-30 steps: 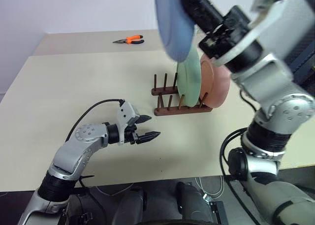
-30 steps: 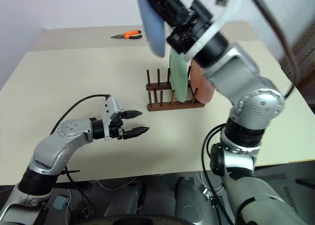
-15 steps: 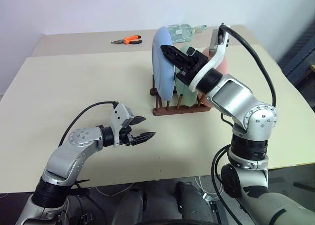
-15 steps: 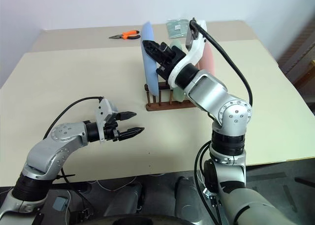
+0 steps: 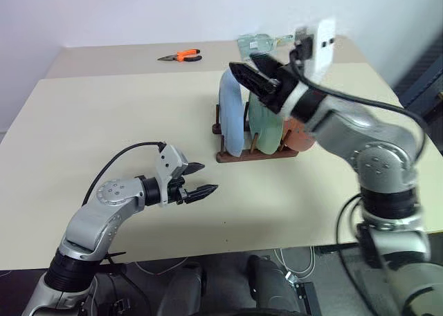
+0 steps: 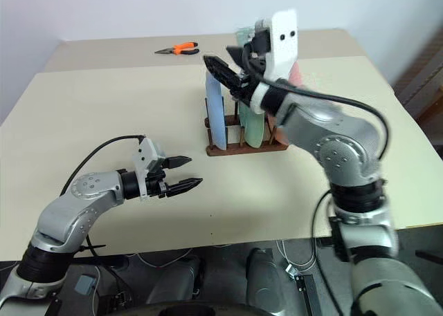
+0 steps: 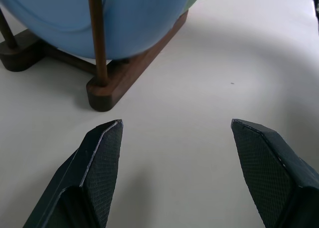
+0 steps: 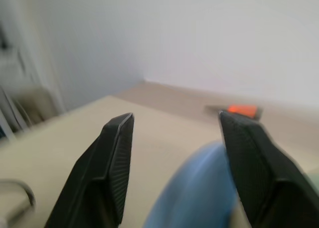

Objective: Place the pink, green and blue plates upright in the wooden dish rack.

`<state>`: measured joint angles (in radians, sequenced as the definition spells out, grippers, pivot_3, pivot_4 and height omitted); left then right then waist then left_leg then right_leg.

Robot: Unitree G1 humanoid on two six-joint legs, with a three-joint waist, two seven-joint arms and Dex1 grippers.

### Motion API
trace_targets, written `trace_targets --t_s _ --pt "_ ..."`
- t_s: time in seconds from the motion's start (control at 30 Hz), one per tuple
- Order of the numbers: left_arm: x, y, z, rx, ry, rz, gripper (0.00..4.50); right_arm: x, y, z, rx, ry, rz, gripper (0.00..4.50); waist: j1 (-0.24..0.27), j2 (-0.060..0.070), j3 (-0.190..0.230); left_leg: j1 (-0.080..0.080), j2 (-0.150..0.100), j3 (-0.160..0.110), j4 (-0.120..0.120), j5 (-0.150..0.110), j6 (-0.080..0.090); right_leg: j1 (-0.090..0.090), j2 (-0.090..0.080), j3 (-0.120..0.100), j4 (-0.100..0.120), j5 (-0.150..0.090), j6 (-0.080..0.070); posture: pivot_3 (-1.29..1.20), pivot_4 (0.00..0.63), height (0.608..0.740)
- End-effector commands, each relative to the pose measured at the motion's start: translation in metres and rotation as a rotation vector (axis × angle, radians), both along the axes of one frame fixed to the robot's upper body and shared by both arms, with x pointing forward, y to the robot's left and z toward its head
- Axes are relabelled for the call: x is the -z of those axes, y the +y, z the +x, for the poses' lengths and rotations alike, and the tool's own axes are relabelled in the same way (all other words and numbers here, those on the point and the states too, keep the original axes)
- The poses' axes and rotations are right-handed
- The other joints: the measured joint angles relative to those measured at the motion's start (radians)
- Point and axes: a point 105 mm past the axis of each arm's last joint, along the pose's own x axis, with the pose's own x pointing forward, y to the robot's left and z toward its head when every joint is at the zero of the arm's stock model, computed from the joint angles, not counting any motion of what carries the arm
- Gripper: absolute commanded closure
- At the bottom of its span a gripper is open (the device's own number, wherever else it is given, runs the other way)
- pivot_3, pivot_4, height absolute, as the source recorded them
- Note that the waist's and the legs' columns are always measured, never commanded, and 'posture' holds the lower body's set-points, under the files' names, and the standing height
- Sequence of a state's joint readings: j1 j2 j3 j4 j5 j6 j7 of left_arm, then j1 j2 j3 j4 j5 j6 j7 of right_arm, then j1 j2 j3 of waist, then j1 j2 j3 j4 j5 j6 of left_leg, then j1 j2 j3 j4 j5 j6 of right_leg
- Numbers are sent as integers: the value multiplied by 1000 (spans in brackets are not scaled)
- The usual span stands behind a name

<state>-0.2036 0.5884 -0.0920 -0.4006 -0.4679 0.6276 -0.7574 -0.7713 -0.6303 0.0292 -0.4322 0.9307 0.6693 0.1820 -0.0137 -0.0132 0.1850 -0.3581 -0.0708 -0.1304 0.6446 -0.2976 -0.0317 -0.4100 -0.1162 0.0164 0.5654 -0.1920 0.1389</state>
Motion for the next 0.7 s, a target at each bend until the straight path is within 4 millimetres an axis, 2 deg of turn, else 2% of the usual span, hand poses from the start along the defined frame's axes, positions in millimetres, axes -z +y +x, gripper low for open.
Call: trace_targets --t_s 0.03,0.13,0.17,0.23,0.33,0.43,0.7 --pt "-10 19 5 -66 -45 11 928 -23 -40 -25 -46 -98 48 1656 2 0 0 0 0 0 0 0 0 1 0 0 -1 0 0 0 150 740" --pt "-7 40 11 -129 -54 48 928 -13 -97 -40 11 -27 59 1656 16 -1 0 0 0 -1 1 0 0 2 -1 0 -3 -1 -2 0 150 740" --pt "-7 44 13 -144 -56 54 928 -10 -110 -43 34 -2 69 1656 21 -1 0 0 0 0 1 0 1 2 -1 0 -3 -1 -2 0 150 740" --pt "-6 59 19 -197 -69 71 928 12 -141 -45 139 55 6 1656 26 -1 0 0 0 1 1 -1 1 2 -2 1 -4 0 -2 0 150 740" --pt "3 87 25 -273 -64 124 928 64 -179 -45 291 205 -109 1656 27 -2 -1 1 0 1 1 -1 1 3 -1 0 -3 -1 -2 0 150 740" --pt "10 103 28 -320 -77 176 928 107 -192 -43 354 298 -247 1656 20 0 0 1 1 5 1 -1 1 2 -2 2 -3 0 -3 0 150 740" --pt "13 108 31 -387 -119 160 928 152 -207 -22 430 326 -316 1656 20 0 0 1 6 9 1 -1 0 1 -3 2 -3 1 -3 0 150 740"
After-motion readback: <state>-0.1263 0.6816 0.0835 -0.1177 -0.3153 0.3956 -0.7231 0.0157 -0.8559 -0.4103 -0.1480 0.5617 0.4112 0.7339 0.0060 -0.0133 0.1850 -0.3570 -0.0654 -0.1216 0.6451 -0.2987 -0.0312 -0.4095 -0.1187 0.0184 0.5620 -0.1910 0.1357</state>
